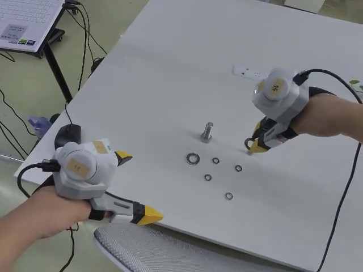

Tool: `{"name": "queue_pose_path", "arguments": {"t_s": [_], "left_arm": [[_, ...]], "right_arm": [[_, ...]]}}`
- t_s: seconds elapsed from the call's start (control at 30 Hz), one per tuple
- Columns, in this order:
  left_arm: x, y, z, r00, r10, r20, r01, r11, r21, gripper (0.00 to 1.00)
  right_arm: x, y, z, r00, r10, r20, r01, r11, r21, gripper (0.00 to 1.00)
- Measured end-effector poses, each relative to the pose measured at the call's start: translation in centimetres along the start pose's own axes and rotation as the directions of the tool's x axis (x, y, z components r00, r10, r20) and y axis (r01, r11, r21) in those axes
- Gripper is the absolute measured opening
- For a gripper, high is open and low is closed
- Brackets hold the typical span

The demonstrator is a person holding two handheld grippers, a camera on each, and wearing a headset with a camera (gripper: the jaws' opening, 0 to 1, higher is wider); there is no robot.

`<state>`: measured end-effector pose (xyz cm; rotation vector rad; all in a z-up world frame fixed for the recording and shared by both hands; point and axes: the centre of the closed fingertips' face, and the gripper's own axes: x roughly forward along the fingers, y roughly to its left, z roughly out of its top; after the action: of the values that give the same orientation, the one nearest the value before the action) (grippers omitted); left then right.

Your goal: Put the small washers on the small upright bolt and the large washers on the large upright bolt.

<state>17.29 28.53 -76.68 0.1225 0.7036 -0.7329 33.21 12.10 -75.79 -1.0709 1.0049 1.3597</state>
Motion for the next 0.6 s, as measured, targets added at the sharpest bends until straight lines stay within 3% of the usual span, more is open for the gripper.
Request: {"name": "queue_pose_path", "arguments": {"t_s": [0.6], "left_arm": [[0.5, 0.8, 0.2, 1.0000, -0.002, 0.002, 0.002, 1.000, -0.005, 0.92]], "right_arm": [[1.2, -5.6, 3.0, 0.9999, -0.015, 0.006, 0.015, 1.000, -0.024, 0.21]]}}
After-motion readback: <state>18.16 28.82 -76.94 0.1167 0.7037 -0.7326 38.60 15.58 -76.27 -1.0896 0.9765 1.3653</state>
